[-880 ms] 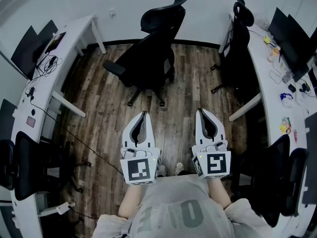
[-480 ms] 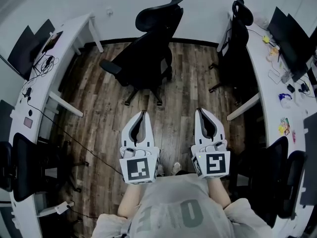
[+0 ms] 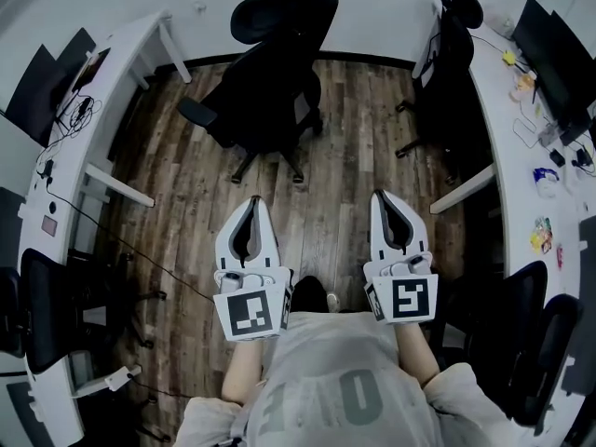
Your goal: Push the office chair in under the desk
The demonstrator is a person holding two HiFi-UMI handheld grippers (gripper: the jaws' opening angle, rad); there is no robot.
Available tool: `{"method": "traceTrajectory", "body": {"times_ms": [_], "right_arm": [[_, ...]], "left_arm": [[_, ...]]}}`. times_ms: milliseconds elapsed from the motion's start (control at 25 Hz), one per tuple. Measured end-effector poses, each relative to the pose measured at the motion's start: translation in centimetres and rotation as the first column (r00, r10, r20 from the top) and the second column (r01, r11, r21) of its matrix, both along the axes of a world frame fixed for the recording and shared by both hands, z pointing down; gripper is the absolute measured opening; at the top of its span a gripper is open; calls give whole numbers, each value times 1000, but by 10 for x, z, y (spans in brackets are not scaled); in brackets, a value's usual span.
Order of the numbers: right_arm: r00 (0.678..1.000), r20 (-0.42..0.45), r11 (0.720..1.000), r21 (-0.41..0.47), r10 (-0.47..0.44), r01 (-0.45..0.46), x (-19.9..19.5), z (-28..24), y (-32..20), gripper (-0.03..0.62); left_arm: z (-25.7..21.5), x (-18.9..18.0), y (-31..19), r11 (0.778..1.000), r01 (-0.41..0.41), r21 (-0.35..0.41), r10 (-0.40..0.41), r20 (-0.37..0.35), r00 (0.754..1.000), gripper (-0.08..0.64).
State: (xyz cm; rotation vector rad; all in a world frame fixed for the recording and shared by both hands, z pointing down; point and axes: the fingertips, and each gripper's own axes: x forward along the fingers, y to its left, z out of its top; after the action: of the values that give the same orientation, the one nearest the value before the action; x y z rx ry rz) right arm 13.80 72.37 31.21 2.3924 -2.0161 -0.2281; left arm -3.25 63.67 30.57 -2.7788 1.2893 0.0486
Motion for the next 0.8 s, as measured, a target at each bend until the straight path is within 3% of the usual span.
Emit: {"method": "traceTrajectory", "body": {"times_ms": [440,640,800], "right_arm": [[999,-13,999,-29,-39,39,42,30,-59,20],[999,-14,999,-21,-39,39,75,28,-121,20],[998,-29,998,25,-59,60,104,4,-188,20]], "left_arm": [[21,42,-64,999,34,9,-34,-6,999,15],[21,75,-127,999,30,13,-30,3,1000,15],[-8,95,-193,996,70,55,-69,-21,997,15]]}}
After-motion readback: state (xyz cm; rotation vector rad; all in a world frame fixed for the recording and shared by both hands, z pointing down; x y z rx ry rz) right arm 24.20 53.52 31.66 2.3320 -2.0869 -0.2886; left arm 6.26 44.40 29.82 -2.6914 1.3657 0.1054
